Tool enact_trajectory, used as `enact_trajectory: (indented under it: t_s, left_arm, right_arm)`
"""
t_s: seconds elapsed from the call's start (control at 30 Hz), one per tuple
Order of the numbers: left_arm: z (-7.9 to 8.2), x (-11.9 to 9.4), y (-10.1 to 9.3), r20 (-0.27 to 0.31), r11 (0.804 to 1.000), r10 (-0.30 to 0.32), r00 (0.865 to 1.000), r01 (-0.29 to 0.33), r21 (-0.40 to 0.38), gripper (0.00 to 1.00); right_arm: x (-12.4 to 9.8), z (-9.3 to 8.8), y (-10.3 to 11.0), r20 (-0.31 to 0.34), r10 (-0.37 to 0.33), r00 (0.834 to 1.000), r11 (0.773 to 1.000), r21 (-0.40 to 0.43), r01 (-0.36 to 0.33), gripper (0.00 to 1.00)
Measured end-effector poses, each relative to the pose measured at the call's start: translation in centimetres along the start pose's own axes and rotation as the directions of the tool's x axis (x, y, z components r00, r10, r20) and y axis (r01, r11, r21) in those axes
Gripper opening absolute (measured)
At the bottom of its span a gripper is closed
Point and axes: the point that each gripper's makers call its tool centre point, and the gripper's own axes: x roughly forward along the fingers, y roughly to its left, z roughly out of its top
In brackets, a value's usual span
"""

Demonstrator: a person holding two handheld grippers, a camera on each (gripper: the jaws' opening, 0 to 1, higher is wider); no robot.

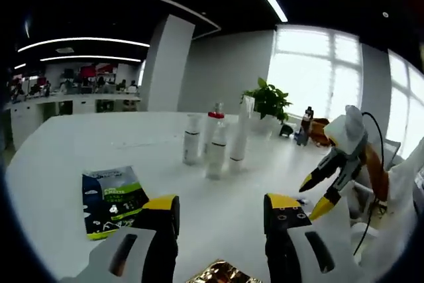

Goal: Arrange the skincare products in the storage area until every visible bottle or jar stands upright without overlapping.

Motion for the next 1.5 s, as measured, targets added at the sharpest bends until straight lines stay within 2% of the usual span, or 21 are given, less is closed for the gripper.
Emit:
enact_trajectory:
  t_s: [0.03,0.07,0.33,0.47,0.53,0.6,0.67,0.73,0.8,0.9,0.93,1.07,1.1,1.13,1.2,1.27,1.3,1.33,1.4,1.47,1.5]
  left_arm:
    - [0.0,0.0,-0.1,0.001,1.0,-0.003,1.0,0.003,-0.003,0.53]
    - [-0.1,-0.1,-0.2,0.002,1.0,-0.003,1.0,0.003,-0.004,0.53]
    - [0.1,-0.1,-0.3,0.028,0.999,-0.017,0.999,0.018,-0.035,0.52]
    - [1.1,-0.2,-0.6,0.075,0.998,-0.035,0.997,0.039,-0.048,0.52]
    - [1.8,-0.2,-1.0,0.109,0.997,-0.061,0.992,0.066,-0.049,0.52]
    - [2.2,-0.1,-1.3,0.123,0.994,-0.08,0.989,0.088,-0.061,0.52]
    - [2.7,0.1,-2.0,0.146,0.989,-0.114,0.983,0.126,-0.078,0.52]
    - [3.1,0.3,-2.9,0.165,0.977,-0.165,0.972,0.184,-0.104,0.52]
    - [3.5,0.6,-3.4,0.183,0.969,-0.195,0.964,0.218,-0.114,0.52]
    - [4.0,0.9,-3.9,0.197,0.963,-0.22,0.955,0.244,-0.111,0.51]
    - [4.1,1.1,-4.1,0.198,0.962,-0.229,0.953,0.253,-0.105,0.5]
    - [3.8,2.2,-4.3,0.174,0.969,-0.222,0.959,0.238,-0.072,0.45]
    - [3.7,2.5,-4.4,0.164,0.968,-0.228,0.96,0.241,-0.064,0.43]
    - [3.7,2.9,-4.6,0.161,0.967,-0.237,0.958,0.248,-0.053,0.39]
    - [3.9,3.3,-4.7,0.164,0.961,-0.26,0.952,0.271,-0.052,0.33]
    - [4.0,3.8,-4.6,0.165,0.955,-0.268,0.949,0.284,-0.082,0.29]
    - [4.1,4.1,-4.5,0.162,0.951,-0.275,0.948,0.293,-0.102,0.28]
    - [4.2,4.2,-4.5,0.164,0.948,-0.281,0.945,0.301,-0.107,0.26]
    - [4.5,4.5,-4.4,0.171,0.942,-0.292,0.941,0.313,-0.117,0.23]
    - [4.6,4.5,-4.8,0.172,0.938,-0.299,0.939,0.322,-0.129,0.21]
    - [4.7,4.7,-4.7,0.171,0.936,-0.305,0.937,0.328,-0.13,0.14]
  right_arm:
    - [-0.1,-0.5,-0.5,-0.032,-0.045,0.998,0.999,0.024,0.046,0.47]
    - [-0.1,0.0,-0.1,0.001,-0.013,1.0,1.0,0.008,0.013,0.46]
    - [-0.2,-0.1,0.1,0.003,-0.012,1.0,1.0,-0.027,0.012,0.39]
    - [-1.0,2.6,0.3,0.143,-0.013,0.99,0.997,-0.078,0.025,0.38]
    - [-1.7,4.5,0.5,0.24,-0.025,0.971,0.991,-0.122,0.055,0.38]
    - [-2.0,5.2,0.7,0.286,-0.027,0.958,0.988,-0.14,0.07,0.38]
    - [-3.0,7.8,0.6,0.425,-0.062,0.903,0.968,-0.194,0.158,0.38]
    - [-3.8,9.1,0.6,0.504,-0.086,0.86,0.945,-0.231,0.23,0.38]
    - [-4.9,10.8,0.9,0.615,-0.095,0.783,0.906,-0.272,0.324,0.38]
    - [-5.8,12.2,1.2,0.698,-0.107,0.708,0.864,-0.287,0.413,0.38]
    - [-6.1,12.9,1.3,0.731,-0.104,0.674,0.836,-0.303,0.458,0.38]
    - [-6.6,14.6,1.8,0.813,-0.098,0.574,0.733,-0.331,0.594,0.38]
    - [-6.8,15.0,1.8,0.835,-0.104,0.541,0.721,-0.311,0.619,0.38]
    - [-6.7,15.6,2.7,0.857,-0.057,0.513,0.641,-0.363,0.677,0.38]
    - [-6.7,16.3,3.1,0.886,-0.057,0.46,0.553,-0.356,0.753,0.38]
    - [-6.5,16.4,3.4,0.89,-0.045,0.454,0.518,-0.368,0.772,0.38]
    - [-6.2,16.9,4.1,0.908,-0.014,0.418,0.459,-0.366,0.81,0.38]
    - [-6.0,17.0,4.5,0.908,0.007,0.419,0.438,-0.379,0.815,0.38]
    - [-5.8,17.2,5.0,0.916,0.032,0.399,0.403,-0.377,0.834,0.38]
    - [-5.5,17.4,5.2,0.918,0.047,0.395,0.372,-0.383,0.846,0.38]
    - [-5.4,17.5,5.2,0.918,0.049,0.393,0.366,-0.383,0.848,0.38]
